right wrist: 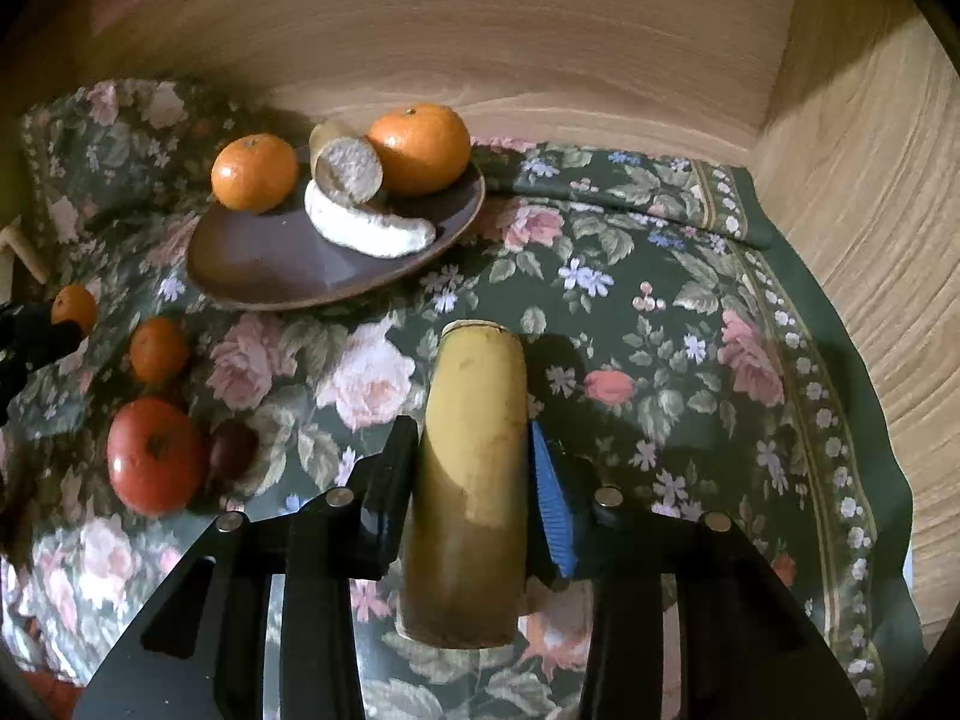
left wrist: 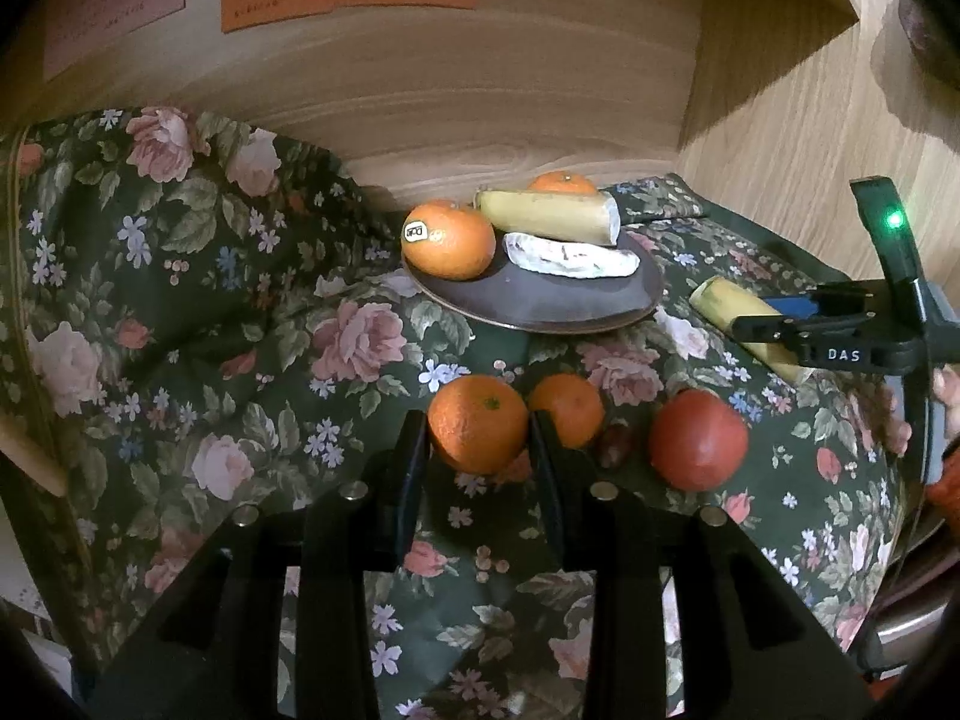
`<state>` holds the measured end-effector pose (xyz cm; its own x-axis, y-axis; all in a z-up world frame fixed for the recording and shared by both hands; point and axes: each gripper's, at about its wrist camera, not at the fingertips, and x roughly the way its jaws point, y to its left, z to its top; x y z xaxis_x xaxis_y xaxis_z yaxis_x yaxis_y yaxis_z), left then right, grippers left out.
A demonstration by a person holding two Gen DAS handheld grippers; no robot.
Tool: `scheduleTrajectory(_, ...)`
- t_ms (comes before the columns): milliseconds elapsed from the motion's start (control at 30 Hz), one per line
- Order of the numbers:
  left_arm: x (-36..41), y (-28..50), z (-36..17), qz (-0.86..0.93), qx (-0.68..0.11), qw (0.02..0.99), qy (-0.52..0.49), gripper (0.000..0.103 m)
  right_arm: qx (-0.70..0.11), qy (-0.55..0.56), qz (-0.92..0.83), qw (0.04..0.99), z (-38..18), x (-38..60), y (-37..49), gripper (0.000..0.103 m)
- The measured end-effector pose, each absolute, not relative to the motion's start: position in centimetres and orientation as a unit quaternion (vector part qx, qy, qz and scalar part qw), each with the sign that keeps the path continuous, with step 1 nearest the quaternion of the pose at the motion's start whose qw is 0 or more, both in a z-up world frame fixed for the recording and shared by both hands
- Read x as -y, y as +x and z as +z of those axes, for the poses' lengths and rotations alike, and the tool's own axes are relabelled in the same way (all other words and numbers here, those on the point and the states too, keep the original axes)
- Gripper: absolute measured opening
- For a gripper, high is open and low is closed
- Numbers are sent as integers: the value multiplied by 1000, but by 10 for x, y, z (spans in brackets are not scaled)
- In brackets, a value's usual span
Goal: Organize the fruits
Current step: 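Carry the tangerine and yellow cylinder onto the dark plate and open both tools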
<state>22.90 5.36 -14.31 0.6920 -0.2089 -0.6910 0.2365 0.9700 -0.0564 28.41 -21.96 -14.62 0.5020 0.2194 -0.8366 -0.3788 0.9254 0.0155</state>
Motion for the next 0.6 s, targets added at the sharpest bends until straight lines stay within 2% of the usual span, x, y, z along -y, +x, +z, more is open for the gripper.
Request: scheduleTrajectory(600,-39,281,-118,-124,-362,924,10,34,-363,-72,252,894,-89,167,304,34)
